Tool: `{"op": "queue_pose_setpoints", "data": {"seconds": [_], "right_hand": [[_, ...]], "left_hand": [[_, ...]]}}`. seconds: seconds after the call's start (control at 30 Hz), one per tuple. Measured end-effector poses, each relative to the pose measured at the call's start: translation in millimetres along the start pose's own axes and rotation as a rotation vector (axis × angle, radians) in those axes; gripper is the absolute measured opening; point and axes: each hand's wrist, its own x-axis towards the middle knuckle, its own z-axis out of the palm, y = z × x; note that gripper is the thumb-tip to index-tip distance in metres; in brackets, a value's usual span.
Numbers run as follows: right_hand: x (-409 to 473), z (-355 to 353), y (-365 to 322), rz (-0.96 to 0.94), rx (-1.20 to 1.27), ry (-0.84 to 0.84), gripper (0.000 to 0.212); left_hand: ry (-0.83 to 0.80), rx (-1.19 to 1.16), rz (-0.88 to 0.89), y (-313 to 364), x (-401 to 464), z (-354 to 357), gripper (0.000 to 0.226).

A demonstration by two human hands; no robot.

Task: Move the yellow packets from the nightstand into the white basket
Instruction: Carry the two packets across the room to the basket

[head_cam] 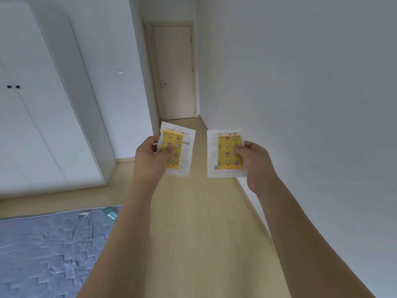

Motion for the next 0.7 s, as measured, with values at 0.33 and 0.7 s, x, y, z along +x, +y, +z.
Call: {"op": "queue_pose_setpoints", "data": {"seconds": [0.33, 0.7], "right_hand": [[245.7, 134.8, 61.8, 0.052, -0.006, -0.082, 0.015], [505.9, 281.8, 98.0, 0.093, -0.015, -0.167, 0.017]], "left_hand": [[0.196, -0.053, -0.066, -113.3, 239.1, 4.3, 0.019], [0.217, 0.035, -0.074, -186.9, 514.5, 23.1, 0.020]]}}
